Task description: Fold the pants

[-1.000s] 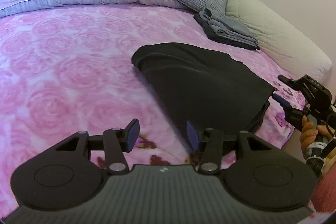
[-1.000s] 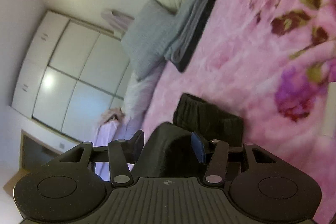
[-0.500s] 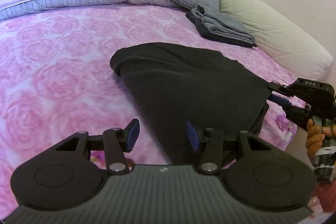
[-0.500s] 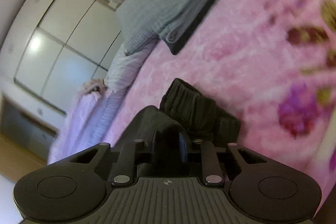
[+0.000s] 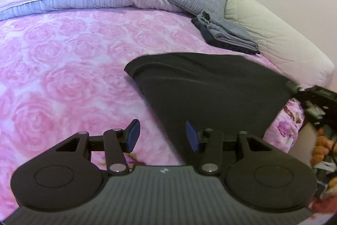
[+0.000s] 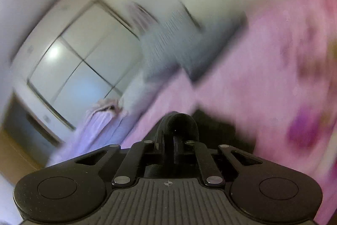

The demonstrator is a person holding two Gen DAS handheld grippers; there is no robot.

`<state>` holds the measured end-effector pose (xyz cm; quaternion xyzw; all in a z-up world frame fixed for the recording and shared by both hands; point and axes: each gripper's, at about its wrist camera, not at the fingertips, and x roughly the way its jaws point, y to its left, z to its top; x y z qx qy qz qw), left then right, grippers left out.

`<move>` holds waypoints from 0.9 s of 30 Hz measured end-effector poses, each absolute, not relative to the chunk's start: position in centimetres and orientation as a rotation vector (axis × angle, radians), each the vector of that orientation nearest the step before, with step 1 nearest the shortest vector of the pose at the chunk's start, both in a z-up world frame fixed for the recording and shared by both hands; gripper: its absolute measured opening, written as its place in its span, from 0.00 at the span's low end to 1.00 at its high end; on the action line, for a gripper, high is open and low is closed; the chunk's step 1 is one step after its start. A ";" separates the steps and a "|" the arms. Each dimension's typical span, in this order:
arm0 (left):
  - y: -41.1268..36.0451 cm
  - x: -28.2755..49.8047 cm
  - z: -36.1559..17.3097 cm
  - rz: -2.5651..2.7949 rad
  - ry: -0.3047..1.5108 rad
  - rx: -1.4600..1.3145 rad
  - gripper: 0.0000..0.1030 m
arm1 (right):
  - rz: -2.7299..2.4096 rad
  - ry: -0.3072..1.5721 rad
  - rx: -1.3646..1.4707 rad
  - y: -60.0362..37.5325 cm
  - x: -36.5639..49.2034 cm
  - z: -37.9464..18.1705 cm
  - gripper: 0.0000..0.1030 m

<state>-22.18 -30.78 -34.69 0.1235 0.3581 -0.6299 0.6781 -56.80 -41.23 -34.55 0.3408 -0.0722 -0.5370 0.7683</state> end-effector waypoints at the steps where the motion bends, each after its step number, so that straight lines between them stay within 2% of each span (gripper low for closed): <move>1: -30.9 -22.4 -34.7 -1.426 0.801 0.281 0.39 | -1.192 -0.149 0.748 -40.9 -57.0 -34.8 0.03; 6: -32.2 -23.8 -35.5 -1.456 0.801 0.322 0.39 | -1.223 -0.031 0.908 -44.1 -57.6 -39.8 0.07; 10: -32.1 -24.2 -36.1 -1.452 0.800 0.345 0.39 | -1.132 -0.106 0.894 -43.9 -58.5 -39.3 0.08; 13: -32.2 -23.9 -36.6 -1.447 0.806 0.330 0.37 | -1.120 -0.057 0.845 -45.0 -57.7 -40.1 0.08; 19: -33.7 -23.1 -38.4 -1.431 0.851 0.338 0.37 | -1.017 -0.095 0.935 -47.5 -59.7 -41.3 0.08; 20: -34.0 -22.8 -38.5 -1.420 0.871 0.345 0.37 | -1.002 -0.082 0.966 -47.8 -60.1 -41.2 0.11; 21: -34.4 -22.5 -38.4 -1.402 0.892 0.365 0.37 | -0.998 -0.060 1.005 -47.9 -60.6 -41.0 0.18; 25: -35.7 -21.4 -36.9 -1.315 1.016 0.469 0.36 | -1.065 0.143 1.075 -48.1 -61.1 -37.5 0.27; 26: -35.8 -21.3 -36.3 -1.304 1.036 0.485 0.36 | -1.118 0.245 1.063 -48.3 -60.9 -36.3 0.44; 27: -36.0 -21.4 -35.6 -1.288 1.050 0.506 0.36 | -1.156 0.308 1.048 -48.5 -60.6 -35.4 0.52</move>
